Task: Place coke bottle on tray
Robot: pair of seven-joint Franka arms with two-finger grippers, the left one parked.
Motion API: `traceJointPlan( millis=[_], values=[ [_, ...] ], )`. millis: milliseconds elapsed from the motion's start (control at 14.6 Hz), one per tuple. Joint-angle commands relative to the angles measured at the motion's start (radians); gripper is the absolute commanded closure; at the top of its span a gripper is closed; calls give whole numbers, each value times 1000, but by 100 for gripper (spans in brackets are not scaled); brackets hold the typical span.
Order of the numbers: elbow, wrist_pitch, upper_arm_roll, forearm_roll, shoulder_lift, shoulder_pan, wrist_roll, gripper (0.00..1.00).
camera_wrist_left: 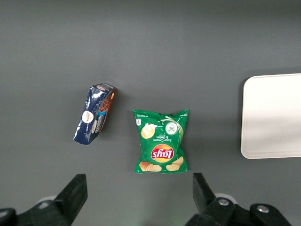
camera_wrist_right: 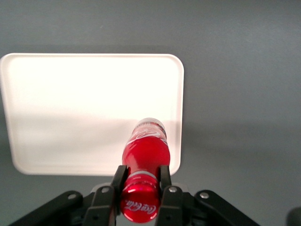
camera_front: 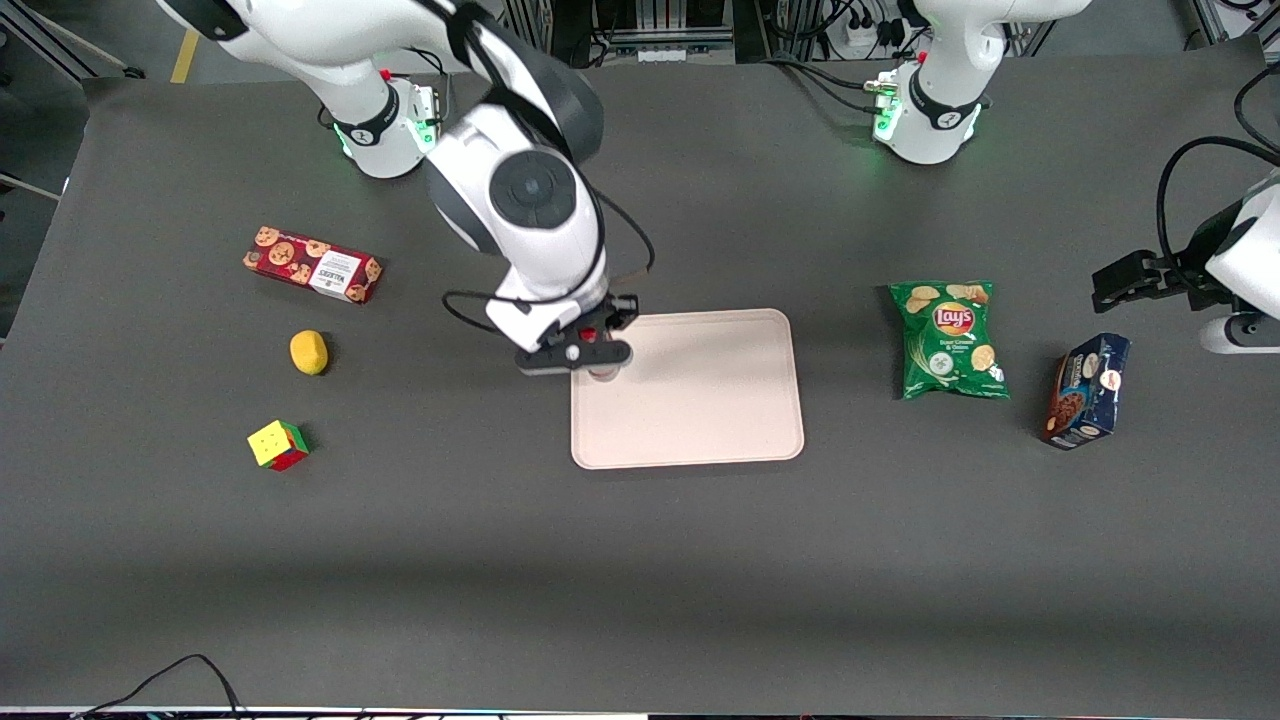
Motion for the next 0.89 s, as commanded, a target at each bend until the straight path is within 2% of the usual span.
traceJointPlan(
  millis=[0,824],
  values=[
    [57,51,-1,-44,101,6,31,100],
    [-14,145,-14,-67,138,-9,25,100]
  ],
)
